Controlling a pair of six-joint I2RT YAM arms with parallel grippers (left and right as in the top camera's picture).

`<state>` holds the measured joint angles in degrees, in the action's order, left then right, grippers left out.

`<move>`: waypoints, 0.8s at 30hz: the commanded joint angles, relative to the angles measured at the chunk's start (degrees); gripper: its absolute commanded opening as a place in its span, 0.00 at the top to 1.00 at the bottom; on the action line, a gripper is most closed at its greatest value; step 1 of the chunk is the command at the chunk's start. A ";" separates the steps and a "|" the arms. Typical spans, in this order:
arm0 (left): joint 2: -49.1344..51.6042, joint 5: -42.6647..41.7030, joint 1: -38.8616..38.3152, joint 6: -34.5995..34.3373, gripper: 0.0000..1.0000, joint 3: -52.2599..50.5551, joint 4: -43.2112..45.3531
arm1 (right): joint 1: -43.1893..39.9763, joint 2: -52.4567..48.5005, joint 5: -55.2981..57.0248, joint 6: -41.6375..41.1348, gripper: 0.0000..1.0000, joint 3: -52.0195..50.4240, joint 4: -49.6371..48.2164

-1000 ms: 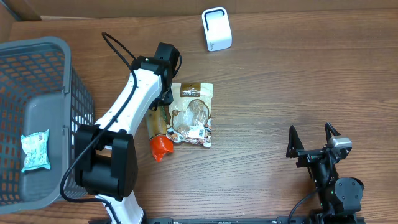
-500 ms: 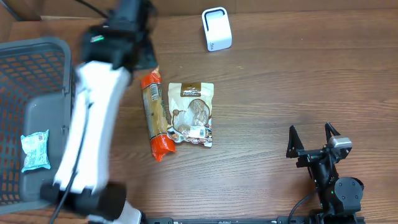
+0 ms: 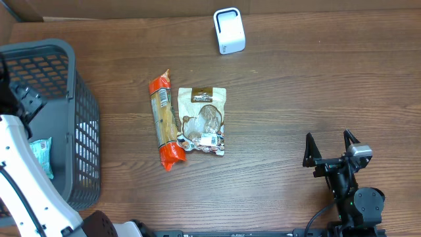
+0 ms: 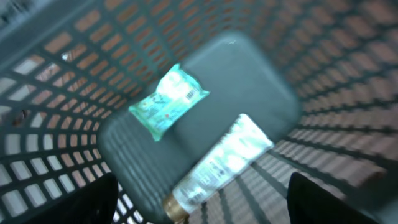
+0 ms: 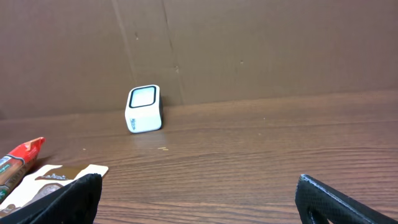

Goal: Scan the item barcode
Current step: 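Reach into the basket and grasp the mint-green packet with left gripper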

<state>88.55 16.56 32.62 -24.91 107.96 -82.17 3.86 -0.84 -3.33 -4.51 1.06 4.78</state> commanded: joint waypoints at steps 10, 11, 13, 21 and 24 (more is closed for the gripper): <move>-1.22 -6.75 5.70 27.41 0.21 -24.76 24.90 | 0.26 0.68 0.72 -0.42 0.00 -0.61 -0.24; -1.05 -5.16 5.77 29.20 0.20 -26.32 27.08 | 0.26 0.68 0.72 -0.42 0.00 -0.61 -0.24; -0.68 -2.14 6.05 30.08 0.18 -28.52 29.66 | 0.26 0.68 0.72 -0.42 0.00 -0.61 -0.24; 2.23 -1.11 8.33 36.57 0.13 -34.93 37.79 | 0.26 0.68 0.72 -0.42 0.00 -0.61 -0.24; 5.20 -1.01 8.35 38.58 0.13 -35.50 39.34 | 0.26 0.68 0.72 -0.42 0.00 -0.61 -0.24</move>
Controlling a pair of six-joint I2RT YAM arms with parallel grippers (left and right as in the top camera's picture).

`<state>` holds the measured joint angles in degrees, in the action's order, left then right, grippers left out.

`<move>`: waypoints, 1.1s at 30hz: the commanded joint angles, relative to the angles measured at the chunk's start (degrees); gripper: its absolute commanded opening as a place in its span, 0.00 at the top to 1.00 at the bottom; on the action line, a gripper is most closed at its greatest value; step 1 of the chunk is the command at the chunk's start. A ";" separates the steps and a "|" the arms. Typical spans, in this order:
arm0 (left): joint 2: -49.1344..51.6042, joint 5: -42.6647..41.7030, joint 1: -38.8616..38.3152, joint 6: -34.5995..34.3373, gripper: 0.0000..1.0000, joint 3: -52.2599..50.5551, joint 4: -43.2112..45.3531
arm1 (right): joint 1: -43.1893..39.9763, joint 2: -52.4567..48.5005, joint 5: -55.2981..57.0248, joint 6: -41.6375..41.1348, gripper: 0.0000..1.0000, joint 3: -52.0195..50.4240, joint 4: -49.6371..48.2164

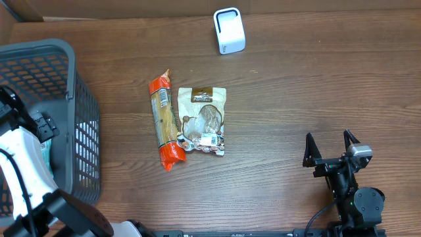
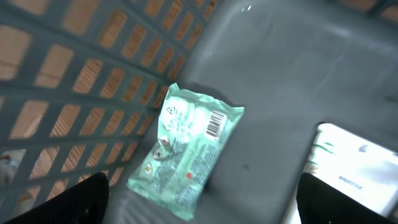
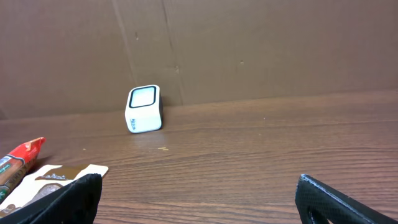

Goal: Scan the item barcode
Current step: 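Reach into the basket and grasp the mint-green packet with left gripper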

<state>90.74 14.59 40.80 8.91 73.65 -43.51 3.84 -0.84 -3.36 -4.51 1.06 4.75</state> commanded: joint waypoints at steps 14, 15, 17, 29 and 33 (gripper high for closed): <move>15.13 9.11 0.17 3.21 0.27 -1.18 1.77 | 0.28 0.68 0.74 -0.42 0.00 -0.61 -0.20; 15.91 10.16 0.17 2.51 0.27 -1.18 1.79 | 0.28 0.68 0.74 -0.42 0.00 -0.61 -0.22; 17.20 12.66 0.17 1.09 0.27 -1.18 1.79 | 0.28 0.68 0.74 -0.42 0.00 -0.61 -0.22; 22.05 16.98 0.17 -3.45 0.36 -1.18 4.52 | 0.28 0.68 0.74 -0.42 0.00 -0.61 -0.22; 25.53 16.92 0.15 -4.31 0.42 -1.18 4.35 | 0.28 0.68 0.74 -0.42 0.00 -0.61 -0.22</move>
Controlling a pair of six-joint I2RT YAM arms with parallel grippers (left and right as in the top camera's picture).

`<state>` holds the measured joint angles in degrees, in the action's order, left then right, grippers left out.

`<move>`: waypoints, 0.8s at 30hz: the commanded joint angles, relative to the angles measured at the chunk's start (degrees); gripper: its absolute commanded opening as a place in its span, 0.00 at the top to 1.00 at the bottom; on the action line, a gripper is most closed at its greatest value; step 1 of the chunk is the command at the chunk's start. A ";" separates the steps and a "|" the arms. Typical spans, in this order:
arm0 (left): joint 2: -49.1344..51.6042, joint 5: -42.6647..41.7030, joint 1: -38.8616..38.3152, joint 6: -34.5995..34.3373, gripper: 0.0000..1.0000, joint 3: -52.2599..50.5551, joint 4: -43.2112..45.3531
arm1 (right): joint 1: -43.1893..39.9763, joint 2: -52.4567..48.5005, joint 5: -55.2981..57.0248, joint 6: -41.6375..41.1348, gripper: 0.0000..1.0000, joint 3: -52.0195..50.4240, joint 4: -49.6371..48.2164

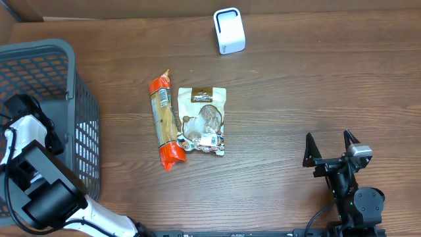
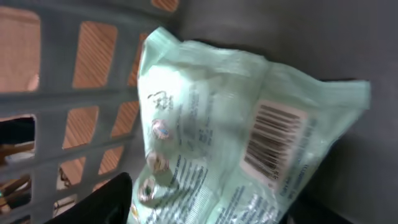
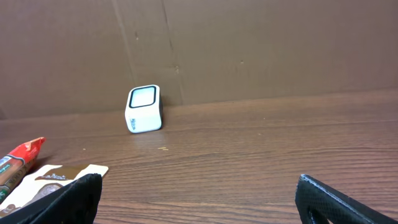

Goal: Scan the item barcode
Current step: 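Reach into the basket and grasp the mint-green packet with left gripper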

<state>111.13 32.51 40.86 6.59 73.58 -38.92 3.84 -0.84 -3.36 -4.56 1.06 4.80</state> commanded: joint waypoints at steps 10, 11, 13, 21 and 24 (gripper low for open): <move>3.63 -1.22 -0.46 -4.83 0.96 -0.37 -0.94 | 0.28 0.68 0.74 -0.35 0.00 -0.61 -0.26; 2.67 -2.03 -0.48 -5.44 0.96 -0.24 -1.22 | 0.28 0.68 0.74 -0.37 0.00 -0.61 -0.26; 0.57 -5.01 -0.50 -5.53 0.96 0.44 -1.73 | 0.28 0.68 0.74 -0.37 0.00 -0.61 -0.26; -9.94 -22.29 -0.70 -7.98 0.96 10.36 -7.50 | 0.28 0.68 0.74 -0.37 0.00 -0.61 -0.26; -13.79 -26.62 -0.70 -10.71 0.96 14.29 -9.35 | 0.28 0.68 0.74 -0.37 0.00 -0.61 -0.26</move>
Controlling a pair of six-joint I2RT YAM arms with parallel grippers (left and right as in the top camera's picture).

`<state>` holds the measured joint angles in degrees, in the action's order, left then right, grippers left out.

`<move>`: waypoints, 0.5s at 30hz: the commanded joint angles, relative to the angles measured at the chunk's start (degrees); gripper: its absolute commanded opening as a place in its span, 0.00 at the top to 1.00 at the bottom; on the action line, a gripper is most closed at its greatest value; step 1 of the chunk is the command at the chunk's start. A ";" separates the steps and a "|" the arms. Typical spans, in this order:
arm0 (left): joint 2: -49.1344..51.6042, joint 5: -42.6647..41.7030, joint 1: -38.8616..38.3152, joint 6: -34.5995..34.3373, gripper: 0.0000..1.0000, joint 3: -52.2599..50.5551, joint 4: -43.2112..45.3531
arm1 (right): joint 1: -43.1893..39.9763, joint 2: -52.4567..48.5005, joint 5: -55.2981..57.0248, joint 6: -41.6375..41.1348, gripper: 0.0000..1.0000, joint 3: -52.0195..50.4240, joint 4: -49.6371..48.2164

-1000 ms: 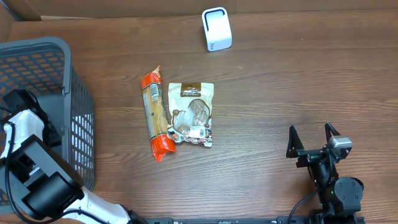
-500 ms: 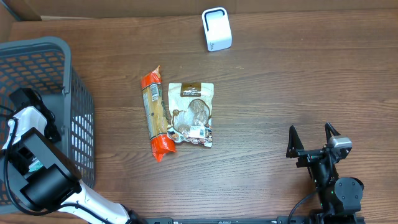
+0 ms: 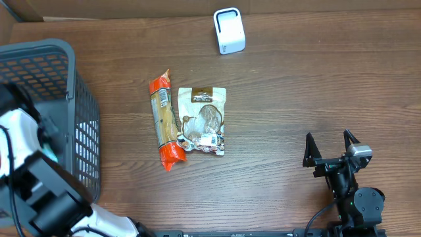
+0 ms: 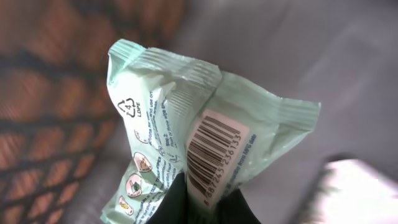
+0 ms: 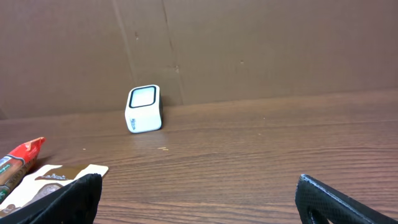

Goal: Scan the item barcode
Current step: 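Reach into the basket and grasp the mint-green packet with left gripper, then place the mint-green packet on the table right of the snack bag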

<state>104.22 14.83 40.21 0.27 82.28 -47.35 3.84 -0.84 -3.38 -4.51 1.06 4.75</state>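
A mint-green packet (image 4: 205,143) with a barcode label facing the left wrist camera is pinched at its lower edge by my left gripper (image 4: 202,198), which is shut on it inside the grey basket (image 3: 71,58). In the overhead view my left arm (image 3: 23,135) reaches into that basket. The white scanner (image 3: 229,31) stands at the table's far edge, also in the right wrist view (image 5: 143,109). My right gripper (image 3: 332,153) rests open near the front right, nothing between its fingers (image 5: 68,199).
An orange-ended snack pack (image 3: 164,122) and a brown pouch (image 3: 204,120) lie side by side mid-table. A blurred white tube (image 4: 364,186) lies on the basket floor to the right of the packet. A cardboard wall (image 5: 249,43) stands behind the scanner.
My left gripper was open around the green packet lying by the basket wall. Now it is shut on the packet's edge, with the barcode turned toward the camera. The right arm has not moved.
My left gripper hung open high over the basket floor, with the green packet and a white tube below. Then it was lower over the packet, then open right at it. Now it is shut on the packet. The right gripper stayed open and still throughout.
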 commanded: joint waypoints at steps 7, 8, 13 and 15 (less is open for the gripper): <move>-16.31 -20.74 -0.22 -11.15 0.96 12.20 -4.81 | 0.28 0.68 0.76 -0.42 0.00 -0.61 -0.22; -17.57 -22.49 -0.48 -11.21 0.96 13.09 -5.35 | 0.28 0.68 0.76 -0.42 0.00 -0.61 -0.22; -24.98 -23.87 -5.88 -10.64 0.96 18.47 -9.94 | 0.28 0.68 0.76 -0.42 0.00 -0.61 -0.22; -28.09 -22.49 -10.10 -10.58 0.96 19.43 -11.23 | 0.28 0.68 0.76 -0.42 0.00 -0.61 -0.22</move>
<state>81.43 -5.56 35.35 -9.13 98.50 -57.60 3.84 -0.84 -3.36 -4.51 1.06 4.78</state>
